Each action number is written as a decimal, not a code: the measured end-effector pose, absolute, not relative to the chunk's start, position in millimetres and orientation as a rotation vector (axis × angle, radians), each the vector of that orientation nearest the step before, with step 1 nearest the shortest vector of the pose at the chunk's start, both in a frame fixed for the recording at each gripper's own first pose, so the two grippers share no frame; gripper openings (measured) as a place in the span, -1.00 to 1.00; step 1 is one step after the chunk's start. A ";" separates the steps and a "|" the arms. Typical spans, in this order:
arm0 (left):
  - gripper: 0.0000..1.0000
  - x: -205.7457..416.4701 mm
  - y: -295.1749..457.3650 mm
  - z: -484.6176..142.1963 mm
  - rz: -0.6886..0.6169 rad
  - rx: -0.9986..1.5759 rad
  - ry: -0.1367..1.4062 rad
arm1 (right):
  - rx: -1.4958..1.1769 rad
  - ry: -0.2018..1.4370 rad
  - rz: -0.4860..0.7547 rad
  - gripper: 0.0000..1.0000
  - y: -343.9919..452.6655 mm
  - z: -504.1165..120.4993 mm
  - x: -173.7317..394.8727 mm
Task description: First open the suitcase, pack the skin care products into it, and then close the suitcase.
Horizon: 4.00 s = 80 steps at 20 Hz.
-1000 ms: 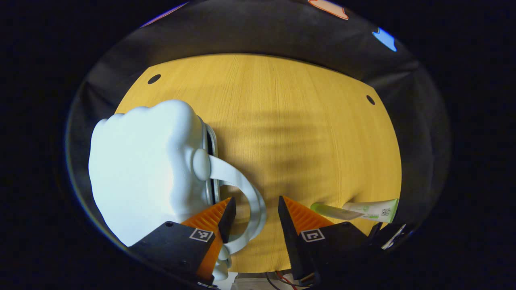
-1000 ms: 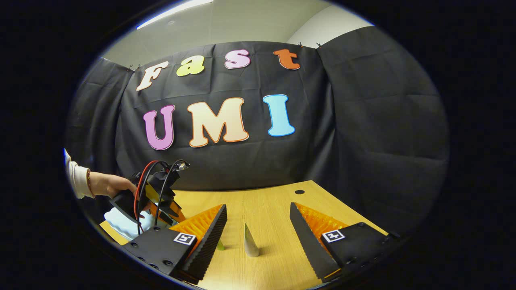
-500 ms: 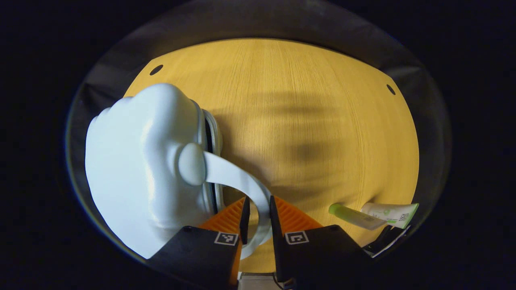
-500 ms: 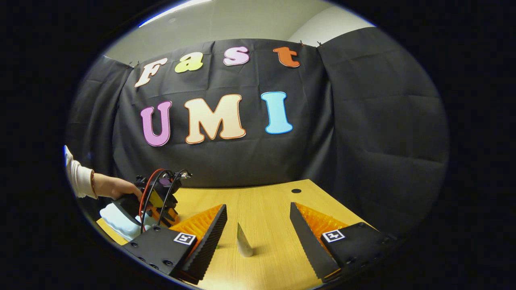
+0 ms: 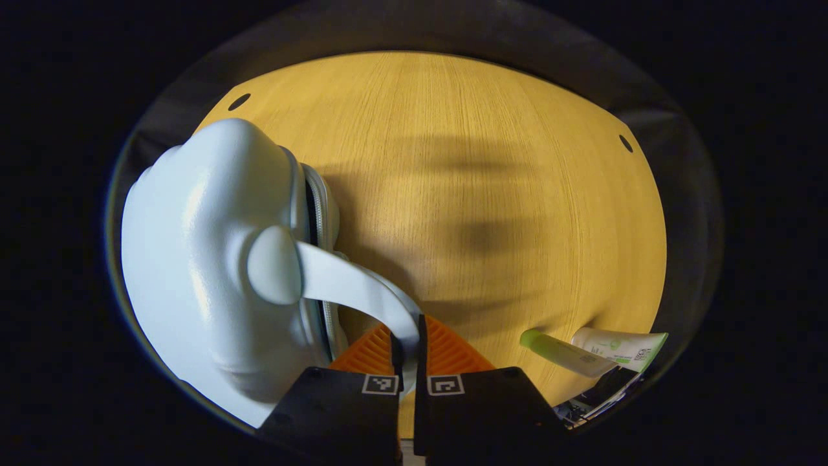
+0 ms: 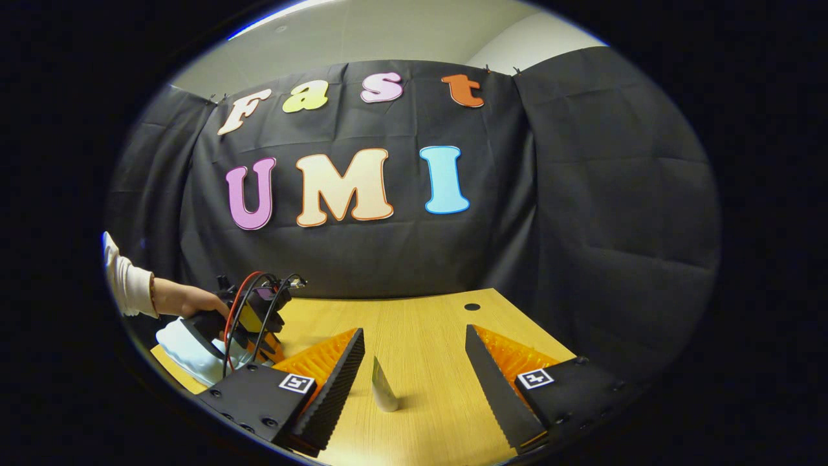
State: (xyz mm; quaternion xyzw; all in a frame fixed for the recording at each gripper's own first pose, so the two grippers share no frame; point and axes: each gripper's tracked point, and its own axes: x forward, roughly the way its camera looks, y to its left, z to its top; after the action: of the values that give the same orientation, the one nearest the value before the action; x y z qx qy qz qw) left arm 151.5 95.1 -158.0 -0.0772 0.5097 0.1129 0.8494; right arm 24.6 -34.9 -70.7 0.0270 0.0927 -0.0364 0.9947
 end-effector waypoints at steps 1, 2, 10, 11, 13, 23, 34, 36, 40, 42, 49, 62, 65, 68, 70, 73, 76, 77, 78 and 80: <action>-0.98 150.9 94.1 -156.9 0.239 -0.157 1.068 | 0.053 0.186 -0.070 0.96 -34.5 -70.4 25.5; -1.00 152.0 93.2 -152.9 0.239 -0.141 1.054 | 0.052 0.186 -0.067 0.96 -33.5 -70.7 27.1; -1.00 145.3 88.6 -126.3 0.151 -0.134 1.042 | 0.056 0.193 -0.029 0.95 -23.8 -73.2 30.2; -1.00 143.6 86.6 -121.9 0.148 -0.121 1.026 | 0.060 0.190 -0.023 0.95 -22.2 -72.1 30.2; -1.00 140.1 82.6 -106.7 0.133 -0.127 1.005 | 0.062 0.185 -0.014 0.94 -18.6 -71.4 30.3; -1.00 105.3 123.4 -14.4 0.145 -0.247 0.840 | 0.087 0.161 0.014 0.95 0.2 -65.0 31.2; -1.00 46.1 228.4 51.1 0.272 -0.306 0.704 | 0.156 0.133 0.040 0.94 30.1 -60.2 37.8; -0.99 38.0 249.5 56.0 0.299 -0.299 0.687 | 0.158 0.136 0.039 0.95 36.5 -61.4 38.9; -1.00 19.1 299.7 57.1 0.379 -0.274 0.670 | 0.169 0.142 0.037 0.95 49.0 -64.3 42.3; -1.00 7.0 315.1 55.1 0.398 -0.278 0.669 | 0.174 0.147 0.035 0.94 55.2 -66.8 42.7; -0.99 -17.7 376.3 41.7 0.496 -0.205 0.668 | 0.166 0.165 0.020 0.94 68.3 -71.1 42.2; -1.00 -86.9 481.6 -112.1 0.741 -0.343 0.858 | 0.142 0.224 0.037 0.95 92.3 -90.3 43.2; -1.00 -94.2 488.0 -146.4 0.752 -0.388 0.886 | 0.128 0.234 0.026 0.95 84.6 -93.7 40.9; -0.96 -95.1 492.1 -161.3 0.749 -0.366 0.923 | 0.129 0.261 -0.003 0.95 68.4 -101.7 37.5; -0.91 -96.3 488.2 -174.8 0.756 -0.367 0.939 | 0.125 0.265 -0.028 0.95 55.8 -102.5 33.5; -0.75 -94.5 483.7 -183.0 0.734 -0.369 0.941 | 0.108 0.273 -0.058 0.95 42.8 -105.1 27.2; 0.06 -83.6 465.9 -175.0 0.677 -0.382 0.913 | 0.108 0.274 -0.082 0.95 35.2 -108.8 18.1; 0.37 -80.9 456.8 -168.3 0.663 -0.366 0.900 | 0.112 0.277 -0.090 0.95 32.9 -110.1 16.4; 0.69 -78.0 448.3 -160.9 0.658 -0.329 0.888 | 0.115 0.282 -0.099 0.95 31.3 -115.2 13.8; 0.93 -71.0 415.7 -139.6 0.589 -0.265 0.856 | 0.122 0.290 -0.112 0.96 26.5 -120.9 8.7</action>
State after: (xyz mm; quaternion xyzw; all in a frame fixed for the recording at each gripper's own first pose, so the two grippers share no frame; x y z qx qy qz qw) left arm -71.0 415.7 -139.6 -0.1260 0.4077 0.2807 0.8597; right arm 8.7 26.5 -120.9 0.0609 0.1444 -0.0560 0.9861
